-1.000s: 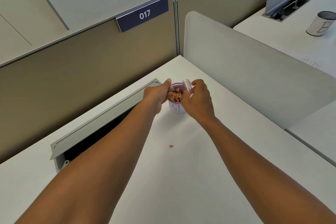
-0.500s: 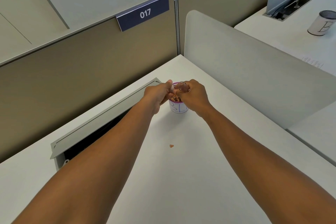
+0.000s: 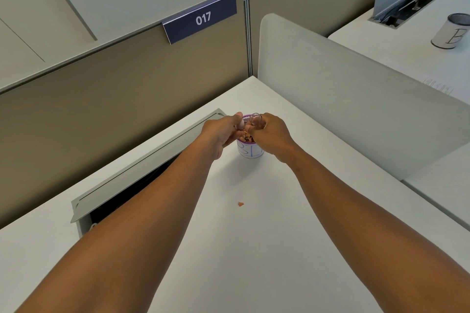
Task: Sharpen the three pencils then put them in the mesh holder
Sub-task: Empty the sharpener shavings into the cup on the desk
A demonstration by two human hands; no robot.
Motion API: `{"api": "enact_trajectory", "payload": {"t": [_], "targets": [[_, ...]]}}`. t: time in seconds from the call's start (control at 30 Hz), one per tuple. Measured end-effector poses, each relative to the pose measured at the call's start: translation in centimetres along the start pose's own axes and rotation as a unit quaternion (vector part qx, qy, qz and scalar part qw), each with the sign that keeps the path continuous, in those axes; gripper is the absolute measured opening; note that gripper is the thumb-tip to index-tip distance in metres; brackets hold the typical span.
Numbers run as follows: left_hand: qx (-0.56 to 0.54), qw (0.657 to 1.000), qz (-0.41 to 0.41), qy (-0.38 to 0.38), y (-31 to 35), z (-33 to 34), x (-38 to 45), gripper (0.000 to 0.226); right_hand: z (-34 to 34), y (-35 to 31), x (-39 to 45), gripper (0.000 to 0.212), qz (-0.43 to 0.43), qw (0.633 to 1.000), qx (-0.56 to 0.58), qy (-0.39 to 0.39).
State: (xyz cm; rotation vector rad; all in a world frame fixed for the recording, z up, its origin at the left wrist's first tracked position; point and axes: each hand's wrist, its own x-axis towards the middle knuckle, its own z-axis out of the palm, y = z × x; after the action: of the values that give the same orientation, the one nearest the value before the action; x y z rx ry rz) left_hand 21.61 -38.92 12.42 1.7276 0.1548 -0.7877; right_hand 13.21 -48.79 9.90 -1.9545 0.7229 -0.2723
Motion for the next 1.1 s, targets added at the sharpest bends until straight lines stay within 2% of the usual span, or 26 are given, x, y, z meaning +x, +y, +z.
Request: {"api": "enact_trajectory", "payload": {"t": [0.23,0.5,0.67,0.77,0.93,1.1], "targets": [[0.0,1.0,-0.004,0.023,0.0,0.1,0.2,0.022,0.0,0.9,0.8,0.026,0.019,0.998,-0.029,0.057],[-0.002,1.0,-0.01,0.022,-0.2,0.0,0.2,0.021,-0.5,1.5,0.9,0.029,0.03,0.997,-0.042,0.055],[-0.02,1.0,-0.018,0.009,-0.1,0.0,0.0,0.012,-0.3,0.9,0.5,0.03,-0.036,0.998,-0.036,0.043],[-0.018,1.0,-0.017,-0.001,-0.2,-0.1,0.1,0.015,0.0,0.8,0.6,0.036,-0.057,0.995,-0.068,0.055],[-0.021,0.999,-0.018,-0.017,-0.1,-0.4,0.4,0.021,0.4,1.1,1.0,0.028,-0.106,0.987,-0.117,0.041],[-0.016,0.999,-0.028,-0.024,-0.4,-0.8,0.3,0.018,0.5,1.4,1.0,0.036,-0.101,0.981,-0.163,0.028]]}}
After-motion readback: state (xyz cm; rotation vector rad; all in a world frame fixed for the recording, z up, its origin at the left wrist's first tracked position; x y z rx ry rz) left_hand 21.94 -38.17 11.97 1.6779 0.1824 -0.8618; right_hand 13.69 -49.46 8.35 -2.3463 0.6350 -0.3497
